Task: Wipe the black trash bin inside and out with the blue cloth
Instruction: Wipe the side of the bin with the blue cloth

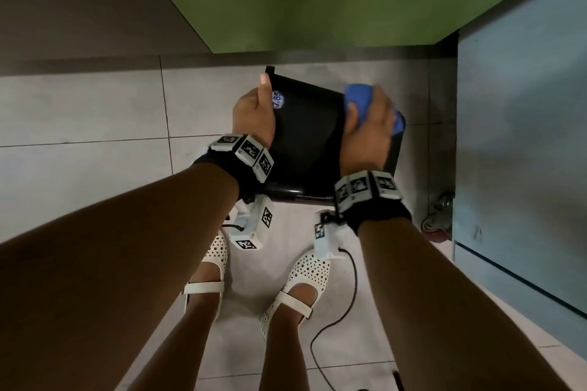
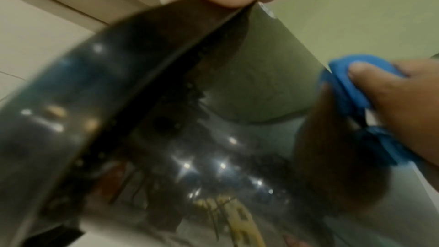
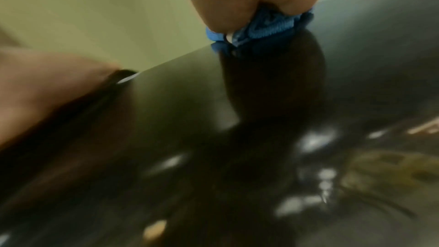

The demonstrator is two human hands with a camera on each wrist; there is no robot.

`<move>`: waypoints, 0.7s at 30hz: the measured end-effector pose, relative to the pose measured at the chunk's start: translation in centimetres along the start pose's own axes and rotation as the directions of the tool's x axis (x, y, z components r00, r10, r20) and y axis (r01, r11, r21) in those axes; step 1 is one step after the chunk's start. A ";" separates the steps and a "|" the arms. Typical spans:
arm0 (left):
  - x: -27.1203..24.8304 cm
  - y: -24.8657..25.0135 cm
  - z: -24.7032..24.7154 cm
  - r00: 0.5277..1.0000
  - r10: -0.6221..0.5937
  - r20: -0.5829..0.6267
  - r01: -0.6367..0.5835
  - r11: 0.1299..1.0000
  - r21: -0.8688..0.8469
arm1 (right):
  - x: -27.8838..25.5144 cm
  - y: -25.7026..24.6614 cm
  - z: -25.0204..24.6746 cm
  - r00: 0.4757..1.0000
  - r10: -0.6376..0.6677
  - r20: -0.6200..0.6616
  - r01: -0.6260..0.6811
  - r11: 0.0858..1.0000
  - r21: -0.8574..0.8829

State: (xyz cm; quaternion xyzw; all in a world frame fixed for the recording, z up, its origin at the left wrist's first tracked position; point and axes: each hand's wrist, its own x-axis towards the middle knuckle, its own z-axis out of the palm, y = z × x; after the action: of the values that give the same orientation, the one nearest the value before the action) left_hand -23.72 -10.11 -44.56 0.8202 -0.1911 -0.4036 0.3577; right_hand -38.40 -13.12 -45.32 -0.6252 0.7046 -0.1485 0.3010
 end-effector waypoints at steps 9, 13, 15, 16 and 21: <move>0.0 -0.3 0.0 0.999 -0.044 0.006 0.044 0.998 -0.038 | -3.1 2.3 -1.3 0.963 0.208 -0.174 -0.201 0.978 0.056; 0.0 0.0 0.0 0.999 -0.044 -0.003 0.044 0.998 -0.042 | -6.3 -0.4 1.6 0.996 0.076 0.054 -0.083 0.988 0.130; -0.1 -0.1 -0.1 0.998 -0.052 -0.020 0.051 0.998 -0.031 | -7.0 -2.7 3.0 0.987 -0.098 0.124 0.076 0.982 0.174; -0.2 -0.1 -0.1 0.998 -0.055 -0.025 0.054 0.998 -0.034 | -6.9 -3.7 3.4 0.973 -0.180 0.145 0.156 0.974 0.164; -0.4 0.0 -0.1 1.000 -0.004 -0.021 0.004 1.000 -0.007 | -1.3 -5.5 4.3 0.968 -0.240 0.075 0.231 0.966 0.117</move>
State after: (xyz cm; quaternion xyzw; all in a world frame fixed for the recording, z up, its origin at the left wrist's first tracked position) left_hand -23.86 -9.80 -44.28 0.8234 -0.1843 -0.3963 0.3619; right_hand -31.33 -12.14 -45.15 -0.6934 0.6023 -0.1928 0.3454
